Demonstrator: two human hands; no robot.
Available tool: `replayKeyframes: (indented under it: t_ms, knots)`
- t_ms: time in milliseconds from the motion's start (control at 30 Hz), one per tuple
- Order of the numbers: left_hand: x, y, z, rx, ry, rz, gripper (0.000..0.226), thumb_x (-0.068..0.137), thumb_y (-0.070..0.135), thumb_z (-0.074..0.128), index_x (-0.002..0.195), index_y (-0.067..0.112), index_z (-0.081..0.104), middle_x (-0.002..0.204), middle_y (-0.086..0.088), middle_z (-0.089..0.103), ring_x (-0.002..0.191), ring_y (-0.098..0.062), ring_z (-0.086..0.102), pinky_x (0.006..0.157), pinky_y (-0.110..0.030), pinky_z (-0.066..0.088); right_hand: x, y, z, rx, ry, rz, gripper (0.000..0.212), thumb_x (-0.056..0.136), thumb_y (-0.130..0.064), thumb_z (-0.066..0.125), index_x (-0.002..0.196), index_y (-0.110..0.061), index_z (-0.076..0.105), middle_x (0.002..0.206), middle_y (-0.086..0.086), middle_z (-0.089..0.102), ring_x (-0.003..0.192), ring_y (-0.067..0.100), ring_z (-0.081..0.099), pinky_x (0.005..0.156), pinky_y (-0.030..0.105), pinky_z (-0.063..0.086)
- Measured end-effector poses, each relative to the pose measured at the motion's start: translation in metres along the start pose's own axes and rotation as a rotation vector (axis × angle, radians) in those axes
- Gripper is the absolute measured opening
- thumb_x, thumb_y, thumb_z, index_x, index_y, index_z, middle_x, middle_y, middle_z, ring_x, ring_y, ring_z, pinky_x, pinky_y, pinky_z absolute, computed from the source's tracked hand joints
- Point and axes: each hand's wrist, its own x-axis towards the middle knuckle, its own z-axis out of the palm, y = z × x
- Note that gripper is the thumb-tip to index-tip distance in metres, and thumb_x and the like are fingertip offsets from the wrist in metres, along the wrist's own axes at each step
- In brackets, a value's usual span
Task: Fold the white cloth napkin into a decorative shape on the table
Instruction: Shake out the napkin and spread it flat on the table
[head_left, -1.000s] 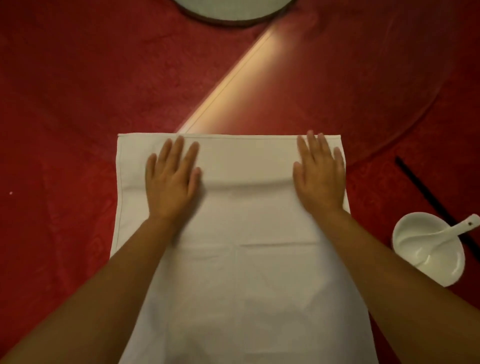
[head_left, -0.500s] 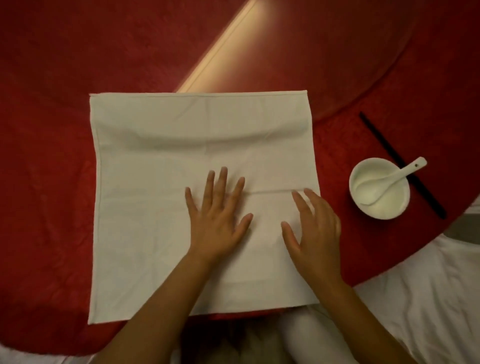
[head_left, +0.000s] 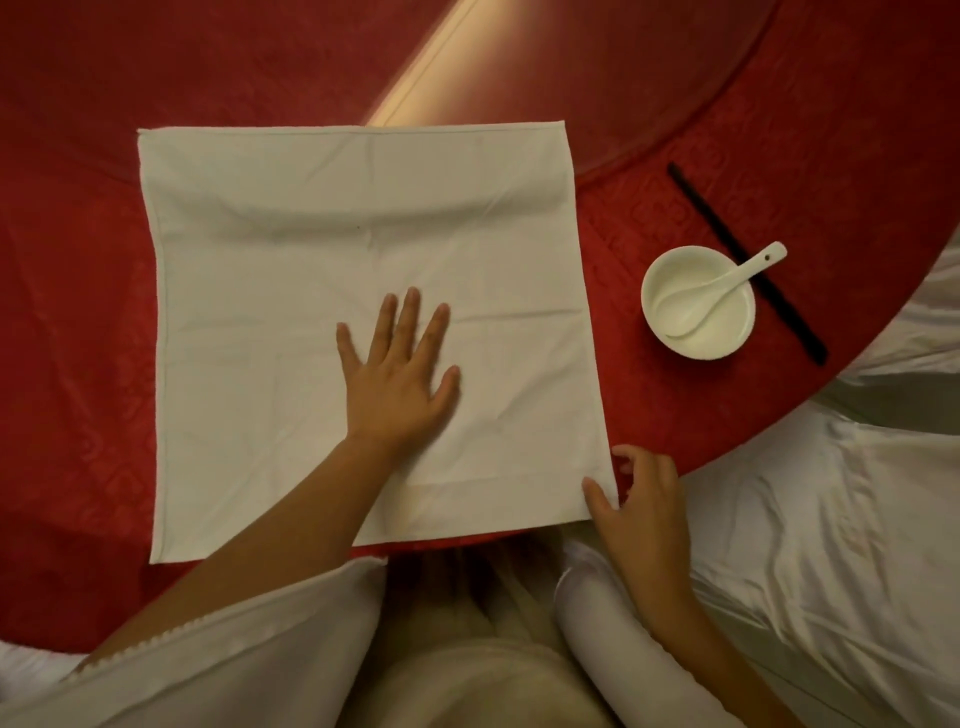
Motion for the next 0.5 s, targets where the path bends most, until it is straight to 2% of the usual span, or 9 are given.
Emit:
replayKeyframes:
  t_ms: [100, 167, 300, 367, 433, 500]
  knots:
    - [0.000, 0.001, 0.000, -0.005, 0.010, 0.001, 0.063, 0.091, 0.057, 0.011, 0.145, 0.038, -0.013, 0.158, 0.003, -0.015, 0.143, -0.015, -0.019, 0.112, -0.060, -0.008, -0.003, 0.008, 0.001, 0.001, -0.005, -0.006, 0.027, 0.079, -0.026, 0.069, 0.101, -0.015, 0.057, 0.096, 0.000, 0.054, 0.086, 0.017, 0.051, 0.059, 0.024, 0.040]
    - [-0.001, 0.001, 0.000, -0.001, 0.012, 0.002, 0.063, 0.091, 0.057, 0.011, 0.146, 0.037, -0.013, 0.158, 0.003, -0.016, 0.143, -0.015, -0.019, 0.112, -0.059, -0.008, -0.005, 0.011, 0.001, 0.000, -0.005, -0.021, 0.024, 0.078, -0.026, 0.071, 0.096, -0.016, 0.058, 0.091, -0.005, 0.050, 0.082, 0.014, 0.050, 0.055, 0.020, 0.034]
    - [-0.002, 0.001, -0.001, -0.005, 0.017, -0.001, 0.062, 0.091, 0.057, 0.009, 0.146, 0.037, -0.013, 0.158, 0.003, -0.016, 0.143, -0.015, -0.019, 0.113, -0.057, -0.007, -0.005, 0.010, 0.002, 0.076, -0.011, 0.021, 0.034, 0.077, -0.025, 0.072, 0.104, -0.015, 0.055, 0.094, -0.004, 0.048, 0.084, 0.015, 0.050, 0.065, 0.026, 0.041]
    - [-0.002, 0.002, -0.001, -0.007, 0.019, -0.002, 0.062, 0.091, 0.057, 0.008, 0.146, 0.036, -0.012, 0.158, 0.003, -0.016, 0.143, -0.015, -0.019, 0.113, -0.056, -0.008, -0.006, 0.008, 0.003, 0.175, -0.046, 0.081, 0.035, 0.078, -0.024, 0.070, 0.107, -0.016, 0.052, 0.087, -0.002, 0.051, 0.080, 0.016, 0.053, 0.063, 0.024, 0.041]
    - [-0.002, 0.001, 0.000, -0.007, 0.020, -0.007, 0.062, 0.091, 0.057, 0.008, 0.146, 0.037, -0.012, 0.158, 0.003, -0.016, 0.143, -0.014, -0.018, 0.113, -0.056, -0.009, -0.006, 0.004, 0.005, 0.260, -0.119, 0.131, 0.026, 0.079, -0.023, 0.069, 0.099, -0.017, 0.054, 0.079, 0.001, 0.054, 0.075, 0.019, 0.055, 0.059, 0.025, 0.041]
    - [-0.002, 0.002, 0.000, -0.008, 0.020, -0.012, 0.062, 0.091, 0.057, 0.008, 0.146, 0.037, -0.012, 0.158, 0.004, -0.015, 0.143, -0.014, -0.018, 0.113, -0.056, -0.009, -0.004, -0.001, 0.007, 0.260, -0.191, 0.117, 0.017, 0.079, -0.022, 0.069, 0.090, -0.012, 0.060, 0.082, 0.006, 0.057, 0.075, 0.022, 0.054, 0.061, 0.029, 0.042]
